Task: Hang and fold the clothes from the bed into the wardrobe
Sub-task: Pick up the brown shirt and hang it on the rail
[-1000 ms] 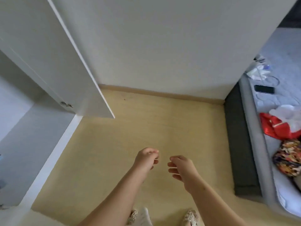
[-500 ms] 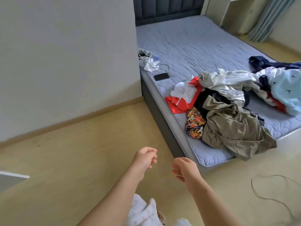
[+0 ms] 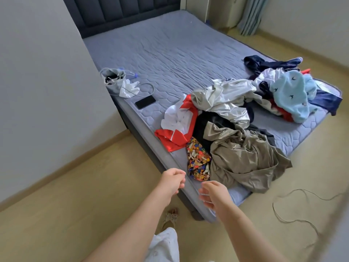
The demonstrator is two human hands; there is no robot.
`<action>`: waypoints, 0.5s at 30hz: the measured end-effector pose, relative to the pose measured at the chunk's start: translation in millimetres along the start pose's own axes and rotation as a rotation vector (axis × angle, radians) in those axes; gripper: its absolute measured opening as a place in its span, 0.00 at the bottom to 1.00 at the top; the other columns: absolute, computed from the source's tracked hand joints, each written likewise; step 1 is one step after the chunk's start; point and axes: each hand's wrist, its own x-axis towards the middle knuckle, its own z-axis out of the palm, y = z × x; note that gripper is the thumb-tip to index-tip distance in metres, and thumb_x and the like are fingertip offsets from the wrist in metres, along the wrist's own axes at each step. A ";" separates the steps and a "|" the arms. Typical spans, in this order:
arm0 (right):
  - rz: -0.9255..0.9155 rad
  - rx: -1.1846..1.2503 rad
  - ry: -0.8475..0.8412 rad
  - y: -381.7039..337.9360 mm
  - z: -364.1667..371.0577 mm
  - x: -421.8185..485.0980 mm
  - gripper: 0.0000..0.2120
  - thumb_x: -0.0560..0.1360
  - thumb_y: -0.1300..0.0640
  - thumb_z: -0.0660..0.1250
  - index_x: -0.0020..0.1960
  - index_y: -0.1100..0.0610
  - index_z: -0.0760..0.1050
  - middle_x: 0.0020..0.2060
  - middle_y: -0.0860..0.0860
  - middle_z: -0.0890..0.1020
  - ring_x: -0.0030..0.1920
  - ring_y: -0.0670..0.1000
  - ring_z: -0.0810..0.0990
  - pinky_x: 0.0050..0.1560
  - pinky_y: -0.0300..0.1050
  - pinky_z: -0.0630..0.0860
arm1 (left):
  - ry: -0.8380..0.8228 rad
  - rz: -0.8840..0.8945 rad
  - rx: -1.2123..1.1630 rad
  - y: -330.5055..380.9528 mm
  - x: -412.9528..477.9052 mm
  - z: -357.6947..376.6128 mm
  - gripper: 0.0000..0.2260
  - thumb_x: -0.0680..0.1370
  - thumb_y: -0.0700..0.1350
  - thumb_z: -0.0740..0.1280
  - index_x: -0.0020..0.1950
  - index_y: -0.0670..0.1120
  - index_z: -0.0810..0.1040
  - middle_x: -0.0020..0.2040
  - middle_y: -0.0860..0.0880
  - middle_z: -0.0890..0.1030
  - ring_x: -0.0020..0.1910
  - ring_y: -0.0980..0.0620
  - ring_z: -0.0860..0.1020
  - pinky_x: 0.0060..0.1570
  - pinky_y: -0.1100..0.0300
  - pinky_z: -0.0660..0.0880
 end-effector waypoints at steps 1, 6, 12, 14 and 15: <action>-0.007 0.012 0.007 -13.7 -0.5 8.6 0.05 0.77 0.64 0.59 0.43 0.59 0.70 0.31 0.53 0.71 0.29 0.49 0.67 0.31 0.38 0.61 | -0.011 0.000 0.026 12.0 11.1 1.6 0.07 0.79 0.41 0.58 0.48 0.49 0.75 0.42 0.51 0.77 0.36 0.57 0.74 0.32 0.67 0.68; -0.025 0.085 0.061 -60.1 -20.4 46.8 0.08 0.77 0.65 0.58 0.46 0.71 0.71 0.30 0.53 0.72 0.28 0.50 0.67 0.31 0.37 0.61 | -0.049 -0.020 0.138 62.5 61.8 21.9 0.08 0.80 0.41 0.57 0.52 0.47 0.75 0.42 0.50 0.76 0.37 0.56 0.74 0.32 0.67 0.68; 0.062 0.191 0.091 -73.9 -68.6 86.4 0.08 0.77 0.64 0.58 0.40 0.59 0.71 0.30 0.52 0.72 0.27 0.49 0.67 0.31 0.37 0.59 | -0.111 -0.042 0.225 98.0 98.1 74.6 0.08 0.80 0.41 0.57 0.52 0.47 0.75 0.39 0.51 0.75 0.34 0.57 0.72 0.30 0.67 0.66; 0.077 0.199 0.075 -78.1 -86.5 103.0 0.07 0.77 0.65 0.58 0.41 0.58 0.69 0.31 0.52 0.70 0.27 0.49 0.66 0.31 0.37 0.59 | -0.097 -0.043 0.224 104.9 110.5 94.6 0.07 0.80 0.41 0.58 0.52 0.47 0.75 0.40 0.51 0.76 0.34 0.57 0.73 0.31 0.67 0.67; 0.085 0.198 0.060 -81.0 -96.5 112.3 0.07 0.77 0.65 0.58 0.41 0.57 0.68 0.31 0.53 0.69 0.27 0.49 0.65 0.31 0.36 0.59 | -0.084 -0.049 0.218 107.7 117.2 105.1 0.07 0.80 0.41 0.58 0.53 0.47 0.75 0.40 0.51 0.76 0.35 0.57 0.73 0.31 0.66 0.67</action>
